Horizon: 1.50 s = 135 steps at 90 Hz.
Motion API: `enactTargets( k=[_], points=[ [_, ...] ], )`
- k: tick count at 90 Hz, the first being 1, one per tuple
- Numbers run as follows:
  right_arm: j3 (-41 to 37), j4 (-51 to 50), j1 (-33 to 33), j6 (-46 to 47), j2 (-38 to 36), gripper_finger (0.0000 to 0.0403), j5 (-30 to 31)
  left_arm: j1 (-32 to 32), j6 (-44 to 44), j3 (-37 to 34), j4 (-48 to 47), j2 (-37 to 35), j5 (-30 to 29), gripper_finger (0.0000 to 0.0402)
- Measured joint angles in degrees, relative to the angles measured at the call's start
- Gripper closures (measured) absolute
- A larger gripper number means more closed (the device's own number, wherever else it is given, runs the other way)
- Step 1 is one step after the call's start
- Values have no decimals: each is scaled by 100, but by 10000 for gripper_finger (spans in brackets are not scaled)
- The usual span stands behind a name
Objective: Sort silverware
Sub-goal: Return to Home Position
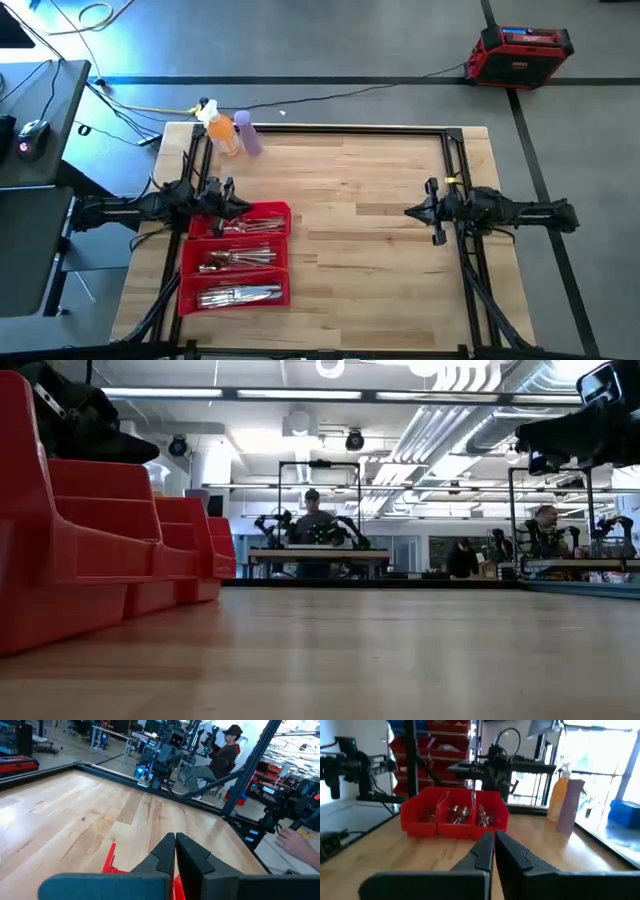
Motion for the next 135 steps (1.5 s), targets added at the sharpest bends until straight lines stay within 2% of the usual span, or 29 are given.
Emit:
enactTargets(
  k=[38, 135],
  points=[
    [0, 0, -15, 1432, 59, 402, -14, 0, 0, 0, -15, 2, 2, 402],
    [0, -4, -15, 1436, 79, 403, -18, 0, 2, -4, -15, 2, 4, 402]
  ],
)
